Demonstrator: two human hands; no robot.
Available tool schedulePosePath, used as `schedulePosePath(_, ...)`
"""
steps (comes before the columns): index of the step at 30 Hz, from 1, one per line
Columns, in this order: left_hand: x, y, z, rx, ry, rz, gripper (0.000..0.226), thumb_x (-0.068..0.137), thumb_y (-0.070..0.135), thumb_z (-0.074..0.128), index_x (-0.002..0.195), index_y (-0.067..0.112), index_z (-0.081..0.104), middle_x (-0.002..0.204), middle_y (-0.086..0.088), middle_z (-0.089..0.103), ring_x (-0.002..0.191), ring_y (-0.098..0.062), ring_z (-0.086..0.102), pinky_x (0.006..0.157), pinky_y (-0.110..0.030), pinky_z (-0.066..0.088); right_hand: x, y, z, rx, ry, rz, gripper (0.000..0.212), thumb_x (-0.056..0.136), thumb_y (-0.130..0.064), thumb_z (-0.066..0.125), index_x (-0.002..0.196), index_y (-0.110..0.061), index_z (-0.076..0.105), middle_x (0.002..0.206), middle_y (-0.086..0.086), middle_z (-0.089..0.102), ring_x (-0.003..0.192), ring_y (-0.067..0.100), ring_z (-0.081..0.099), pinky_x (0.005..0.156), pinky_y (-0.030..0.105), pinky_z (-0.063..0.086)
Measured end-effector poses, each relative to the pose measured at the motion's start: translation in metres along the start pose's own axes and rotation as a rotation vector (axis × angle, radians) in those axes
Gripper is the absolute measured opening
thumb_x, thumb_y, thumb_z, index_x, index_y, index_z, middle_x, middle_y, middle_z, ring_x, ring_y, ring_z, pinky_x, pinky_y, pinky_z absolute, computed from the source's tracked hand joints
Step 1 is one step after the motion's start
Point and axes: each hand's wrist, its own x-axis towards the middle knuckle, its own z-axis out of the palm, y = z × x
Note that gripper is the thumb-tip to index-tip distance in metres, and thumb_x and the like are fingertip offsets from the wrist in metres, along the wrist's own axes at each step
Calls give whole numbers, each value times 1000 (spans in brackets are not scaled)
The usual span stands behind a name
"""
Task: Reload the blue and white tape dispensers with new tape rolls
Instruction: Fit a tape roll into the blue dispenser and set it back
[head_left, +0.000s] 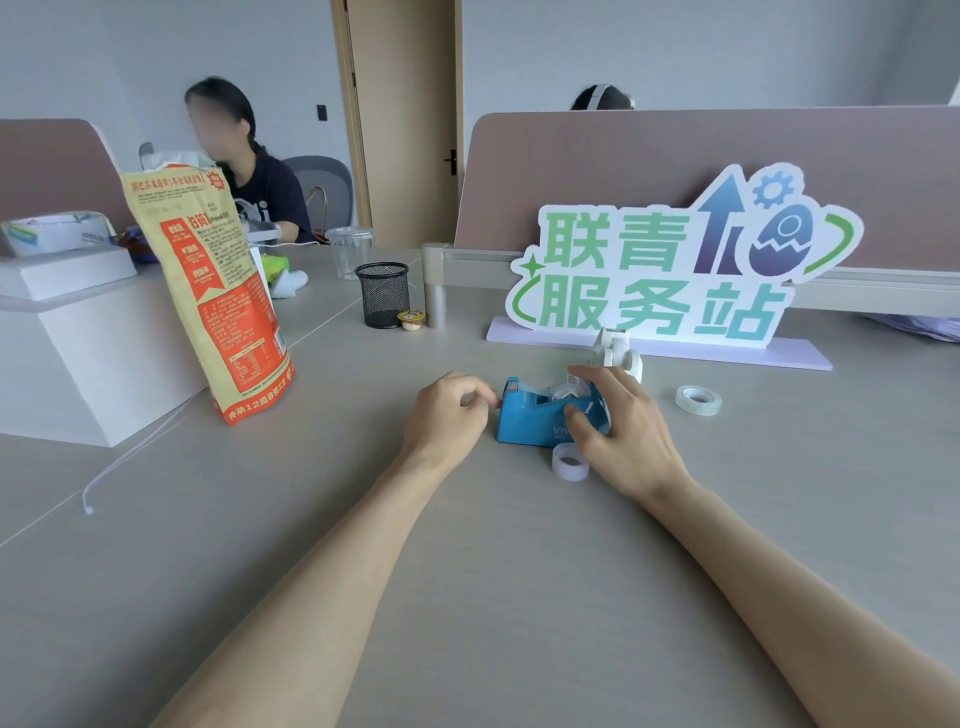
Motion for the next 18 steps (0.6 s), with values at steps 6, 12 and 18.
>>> schedulePosePath(6,-4,2,-7,183,-78,29,21,88,28,46,88,28,67,92,15,65,89,-15,59,74,-30,46,3,2,-3,219,-80,130,62,69,-24,50,131,-22,51,125,-6,55,113,16,53,90,28,44)
schedulePosePath(12,-6,-2,-12,264,-170,110,31,80,53,65,102,32,58,87,22,57,77,-1,54,62,-20,36,7,9,-6,500,-83,317,55,82,1,53,132,-22,50,124,3,59,111,21,59,73,15,48)
schedulePosePath(18,-1,-8,-5,297,-54,99,33,83,45,66,87,21,45,71,10,51,68,-14,51,58,-31,36,7,9,-10,565,-133,368,56,65,-12,54,120,-23,57,118,12,59,95,15,61,76,23,53)
